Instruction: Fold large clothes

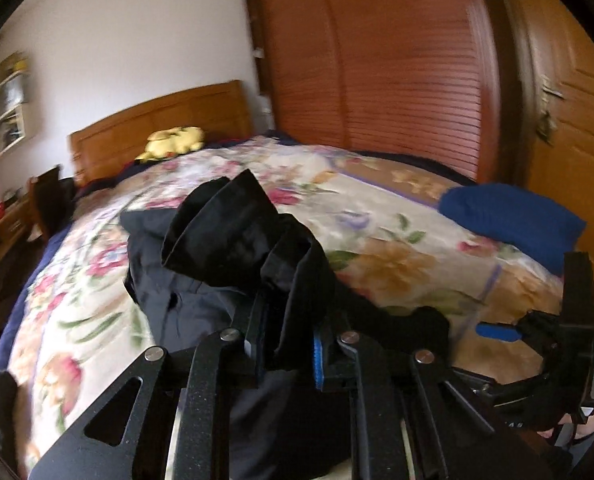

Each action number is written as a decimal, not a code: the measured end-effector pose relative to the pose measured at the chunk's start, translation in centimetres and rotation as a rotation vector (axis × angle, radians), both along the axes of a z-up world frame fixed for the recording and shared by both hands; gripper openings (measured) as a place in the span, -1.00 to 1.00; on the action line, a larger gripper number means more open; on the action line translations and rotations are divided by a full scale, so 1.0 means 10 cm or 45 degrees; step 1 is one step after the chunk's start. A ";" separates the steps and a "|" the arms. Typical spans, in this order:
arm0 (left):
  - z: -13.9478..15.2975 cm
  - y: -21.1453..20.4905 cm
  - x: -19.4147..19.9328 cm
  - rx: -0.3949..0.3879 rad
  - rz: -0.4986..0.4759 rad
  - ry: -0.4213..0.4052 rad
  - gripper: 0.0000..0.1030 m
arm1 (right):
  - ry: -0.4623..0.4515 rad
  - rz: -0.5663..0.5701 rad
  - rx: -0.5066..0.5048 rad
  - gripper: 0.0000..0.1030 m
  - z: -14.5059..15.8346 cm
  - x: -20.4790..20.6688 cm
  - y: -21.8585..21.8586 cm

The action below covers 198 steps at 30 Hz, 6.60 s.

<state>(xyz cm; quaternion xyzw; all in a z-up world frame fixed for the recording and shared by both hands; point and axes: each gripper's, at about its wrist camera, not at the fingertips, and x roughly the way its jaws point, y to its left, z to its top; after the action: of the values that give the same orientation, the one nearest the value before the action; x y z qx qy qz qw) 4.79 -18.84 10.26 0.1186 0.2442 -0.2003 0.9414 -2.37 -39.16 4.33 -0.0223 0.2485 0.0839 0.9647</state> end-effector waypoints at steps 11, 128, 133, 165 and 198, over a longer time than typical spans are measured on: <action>-0.23 -0.15 -0.08 0.019 -0.089 0.141 -0.44 | -0.037 0.020 0.013 0.32 -0.02 -0.13 -0.02; -1.09 0.64 0.00 -0.078 0.033 0.265 0.46 | -0.062 0.013 -0.105 0.16 -0.06 0.37 -0.22; -0.92 0.65 -0.11 -0.041 0.112 0.219 0.46 | -0.085 0.033 -0.071 0.18 -0.06 0.32 -0.31; -0.66 0.98 0.51 -0.152 0.165 0.128 0.46 | -0.034 -0.039 -0.021 0.28 -0.06 -0.13 -0.50; -1.14 0.96 2.06 -0.123 0.221 0.317 0.46 | 0.096 -0.115 0.053 0.40 -0.32 0.46 -0.23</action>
<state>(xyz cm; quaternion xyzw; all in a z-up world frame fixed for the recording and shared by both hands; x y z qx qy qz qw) 25.44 -9.20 -1.18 0.0260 0.3584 -0.1430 0.9222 2.27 -41.45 1.18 0.0123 0.2834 0.0462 0.9578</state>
